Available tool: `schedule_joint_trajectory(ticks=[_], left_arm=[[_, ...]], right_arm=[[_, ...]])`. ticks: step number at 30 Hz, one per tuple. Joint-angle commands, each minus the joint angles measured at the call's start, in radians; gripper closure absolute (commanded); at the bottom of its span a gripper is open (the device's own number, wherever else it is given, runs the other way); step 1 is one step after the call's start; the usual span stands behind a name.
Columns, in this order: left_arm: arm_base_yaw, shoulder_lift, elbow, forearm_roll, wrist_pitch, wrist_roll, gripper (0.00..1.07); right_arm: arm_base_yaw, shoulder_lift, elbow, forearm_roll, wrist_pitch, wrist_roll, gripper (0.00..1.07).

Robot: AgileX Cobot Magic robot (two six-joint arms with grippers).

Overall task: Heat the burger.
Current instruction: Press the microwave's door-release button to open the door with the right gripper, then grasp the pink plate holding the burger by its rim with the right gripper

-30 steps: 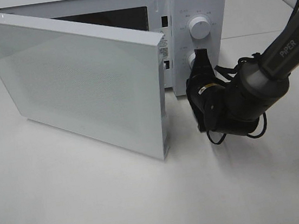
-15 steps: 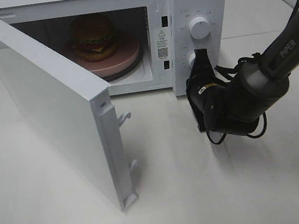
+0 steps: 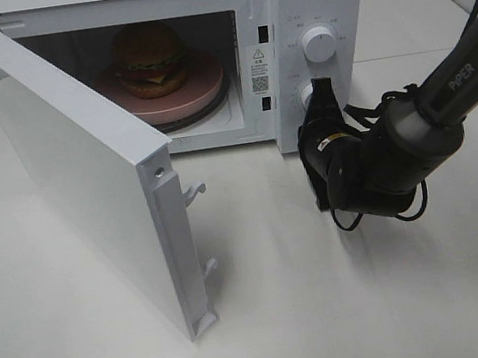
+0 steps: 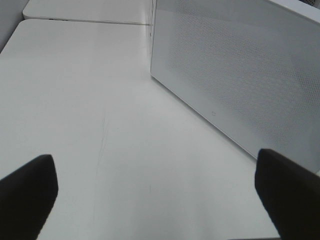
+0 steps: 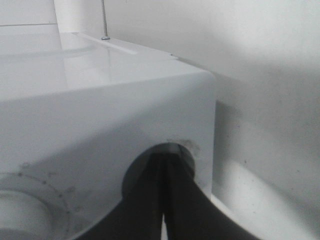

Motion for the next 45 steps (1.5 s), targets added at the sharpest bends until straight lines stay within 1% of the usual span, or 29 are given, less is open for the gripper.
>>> schedule_joint_trajectory(ticks=[1, 10, 13, 19, 21, 27, 29, 33, 35, 36, 37, 43, 45], left_arm=[[0.000, -0.019, 0.004, -0.006, 0.001, -0.007, 0.07], [0.000, -0.019, 0.004, -0.006, 0.001, -0.007, 0.07], [0.000, -0.019, 0.004, -0.006, 0.001, -0.007, 0.07], [0.000, -0.019, 0.004, -0.006, 0.001, -0.007, 0.07], [0.000, -0.019, 0.004, -0.006, 0.001, -0.007, 0.07], [0.000, -0.019, 0.004, -0.006, 0.001, -0.007, 0.07], [0.000, -0.019, 0.004, -0.006, 0.001, -0.007, 0.07], [0.000, -0.019, 0.004, -0.006, 0.001, -0.007, 0.07], [0.000, -0.019, 0.004, -0.006, 0.001, -0.007, 0.07], [0.000, -0.019, 0.004, -0.006, 0.001, -0.007, 0.07], [0.000, -0.019, 0.004, -0.006, 0.001, -0.007, 0.07], [0.000, -0.019, 0.004, -0.006, 0.001, -0.007, 0.07], [0.000, -0.019, 0.004, -0.006, 0.001, -0.007, 0.07]], right_arm=[[-0.016, 0.022, -0.038, -0.212, -0.073, 0.018, 1.07], [-0.013, -0.011, 0.019, -0.237, -0.087, 0.039, 1.07], [-0.001, -0.021, 0.041, -0.278, -0.099, 0.092, 1.07], [0.013, -0.026, 0.058, -0.279, -0.094, 0.102, 1.07], [0.021, -0.053, 0.090, -0.277, -0.096, 0.093, 1.07], [0.021, -0.077, 0.137, -0.281, -0.092, 0.087, 1.07], [0.021, -0.092, 0.174, -0.280, -0.092, 0.086, 1.07], [0.021, -0.110, 0.211, -0.280, -0.092, 0.082, 1.07], [0.021, -0.134, 0.251, -0.279, -0.092, 0.082, 1.07], [0.021, -0.134, 0.251, -0.279, -0.092, 0.082, 1.07], [0.021, -0.153, 0.277, -0.278, -0.093, 0.078, 1.07], [0.021, -0.212, 0.334, -0.287, -0.089, 0.045, 1.07], [0.021, -0.258, 0.356, -0.290, -0.053, 0.002, 1.07]])
